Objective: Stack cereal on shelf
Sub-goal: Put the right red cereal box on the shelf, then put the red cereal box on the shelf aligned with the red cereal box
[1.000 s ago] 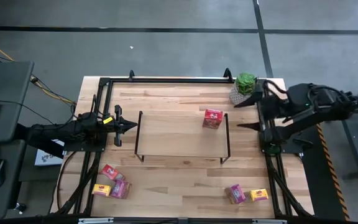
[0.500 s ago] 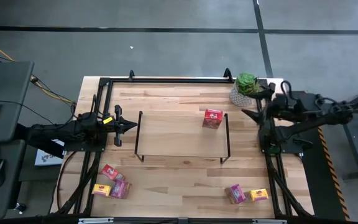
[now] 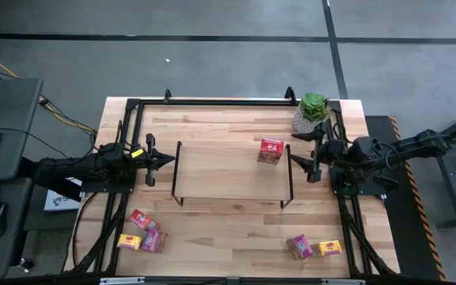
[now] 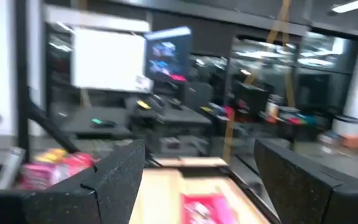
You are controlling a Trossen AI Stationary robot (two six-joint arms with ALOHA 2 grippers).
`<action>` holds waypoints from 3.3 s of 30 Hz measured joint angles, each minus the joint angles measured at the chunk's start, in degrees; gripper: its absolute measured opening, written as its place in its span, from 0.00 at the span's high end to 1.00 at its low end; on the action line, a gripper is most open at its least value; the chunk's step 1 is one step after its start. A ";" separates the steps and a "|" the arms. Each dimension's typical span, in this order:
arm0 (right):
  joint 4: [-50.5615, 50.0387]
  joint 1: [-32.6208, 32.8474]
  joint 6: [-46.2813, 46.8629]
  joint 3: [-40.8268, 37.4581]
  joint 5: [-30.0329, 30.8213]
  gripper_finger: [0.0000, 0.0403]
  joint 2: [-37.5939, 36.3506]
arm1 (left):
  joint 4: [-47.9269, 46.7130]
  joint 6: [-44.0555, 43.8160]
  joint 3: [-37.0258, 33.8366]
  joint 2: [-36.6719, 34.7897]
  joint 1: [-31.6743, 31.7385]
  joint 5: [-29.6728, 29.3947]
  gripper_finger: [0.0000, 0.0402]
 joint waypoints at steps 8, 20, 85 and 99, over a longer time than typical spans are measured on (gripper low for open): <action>1.72 0.01 8.58 0.00 -9.46 0.27 3.01 | 0.02 -0.01 0.02 -0.01 0.01 0.00 0.99; 1.21 0.04 11.66 0.57 -17.37 0.29 9.72 | 0.00 -0.02 0.00 0.00 0.00 0.02 0.99; -22.03 0.05 17.89 0.61 5.39 1.00 8.47 | 0.01 0.00 0.01 0.01 0.00 0.01 0.99; -23.59 0.06 22.11 0.63 -17.09 1.00 7.34 | 0.02 -0.01 0.00 -0.02 0.00 0.00 0.99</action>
